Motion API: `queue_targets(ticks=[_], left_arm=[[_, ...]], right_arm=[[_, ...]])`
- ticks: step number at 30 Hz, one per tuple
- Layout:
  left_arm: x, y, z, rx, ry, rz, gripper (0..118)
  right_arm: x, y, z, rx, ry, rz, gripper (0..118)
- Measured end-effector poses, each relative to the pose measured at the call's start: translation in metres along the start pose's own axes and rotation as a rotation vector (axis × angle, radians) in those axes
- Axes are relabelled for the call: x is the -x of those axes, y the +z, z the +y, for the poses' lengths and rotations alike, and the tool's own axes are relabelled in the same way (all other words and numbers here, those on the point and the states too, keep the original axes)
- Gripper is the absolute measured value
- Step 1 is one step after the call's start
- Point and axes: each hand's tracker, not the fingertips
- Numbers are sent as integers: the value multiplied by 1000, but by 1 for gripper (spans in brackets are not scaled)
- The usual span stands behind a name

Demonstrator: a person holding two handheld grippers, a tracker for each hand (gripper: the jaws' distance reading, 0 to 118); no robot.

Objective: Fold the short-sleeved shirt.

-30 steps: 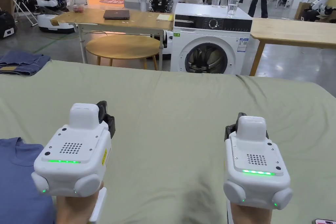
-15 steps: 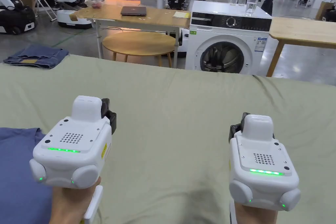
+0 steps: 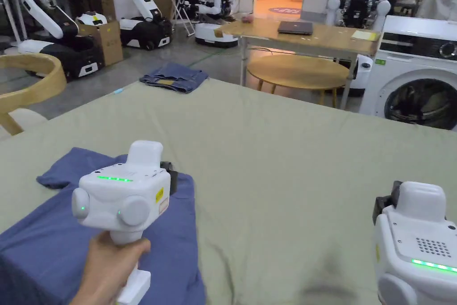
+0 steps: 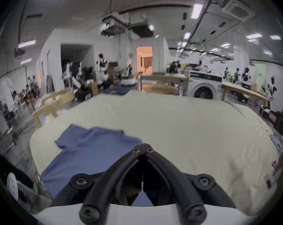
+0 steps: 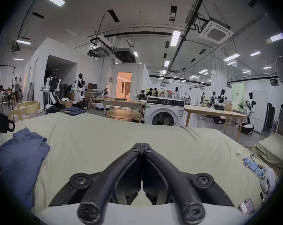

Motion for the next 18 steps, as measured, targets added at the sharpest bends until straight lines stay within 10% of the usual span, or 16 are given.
queue_targets(ticks=[5, 11, 18], left_arm=[[35, -18, -1, 143, 69, -32, 2], [35, -49, 0, 297, 69, -81, 75], [15, -100, -11, 440, 155, -129, 78]], right_arm=[[15, -6, -7, 16, 18, 41, 0], [20, -11, -15, 45, 34, 62, 0], [12, -13, -21, 71, 52, 54, 0]])
